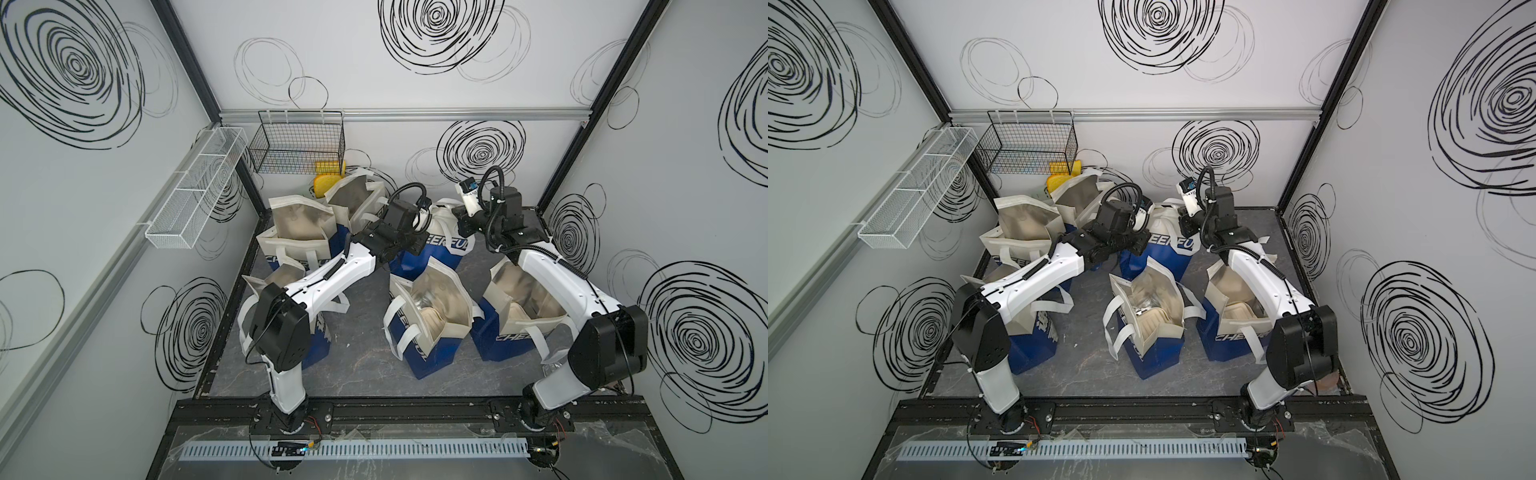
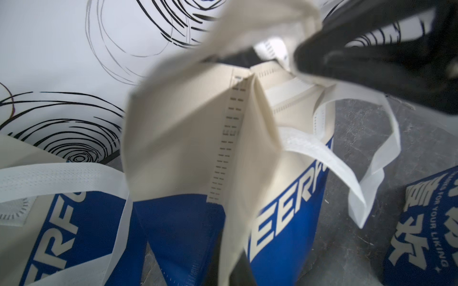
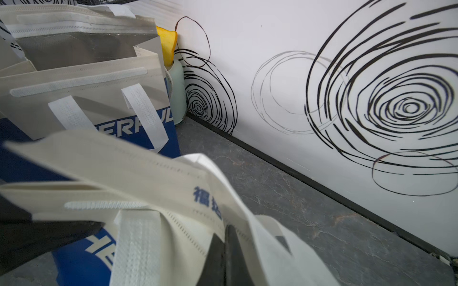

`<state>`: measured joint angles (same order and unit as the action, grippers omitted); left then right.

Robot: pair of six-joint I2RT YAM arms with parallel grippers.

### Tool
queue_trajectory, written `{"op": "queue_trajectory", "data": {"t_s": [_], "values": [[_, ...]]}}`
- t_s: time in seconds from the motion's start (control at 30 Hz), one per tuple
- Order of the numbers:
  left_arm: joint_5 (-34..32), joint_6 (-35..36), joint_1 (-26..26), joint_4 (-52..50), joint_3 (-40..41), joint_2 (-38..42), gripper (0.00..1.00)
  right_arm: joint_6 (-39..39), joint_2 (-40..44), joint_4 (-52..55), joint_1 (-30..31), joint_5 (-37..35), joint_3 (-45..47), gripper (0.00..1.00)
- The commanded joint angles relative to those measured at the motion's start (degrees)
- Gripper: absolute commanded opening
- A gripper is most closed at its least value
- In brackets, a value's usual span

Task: Open the takeout bag
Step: Open the takeout bag at the center of the board.

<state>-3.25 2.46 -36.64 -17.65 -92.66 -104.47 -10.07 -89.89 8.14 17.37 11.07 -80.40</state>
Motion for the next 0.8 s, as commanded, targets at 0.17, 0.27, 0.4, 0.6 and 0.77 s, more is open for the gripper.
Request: {"op": "queue_trajectory", "data": {"t_s": [0.17,0.27,0.4,0.6,0.77], "values": [[-8.7,2.6,1.4,-11.9,6.0,-1.1,0.0,-2.7,2.5,-6.8,-3.9,-8.6,-9.1,0.0],[-9.5,3.1,1.3,-11.8,6.7,-1.0,0.0,-2.8,2.4,-6.7,-4.1,-8.5,-9.8,0.0],[-11.1,4.4,1.0,-11.9,7.7,-1.2,0.0,-5.1,1.7,-5.9,-4.4,-9.0,-12.6,0.0],[-10.8,4.1,0.8,-11.0,8.6,-0.4,0.0,-5.8,0.8,-4.8,-4.6,-6.8,-14.5,0.0],[-6.3,1.2,1.9,-8.9,8.0,1.4,0.0,-5.4,1.5,-2.2,-4.4,-0.2,-12.1,0.0]]}}
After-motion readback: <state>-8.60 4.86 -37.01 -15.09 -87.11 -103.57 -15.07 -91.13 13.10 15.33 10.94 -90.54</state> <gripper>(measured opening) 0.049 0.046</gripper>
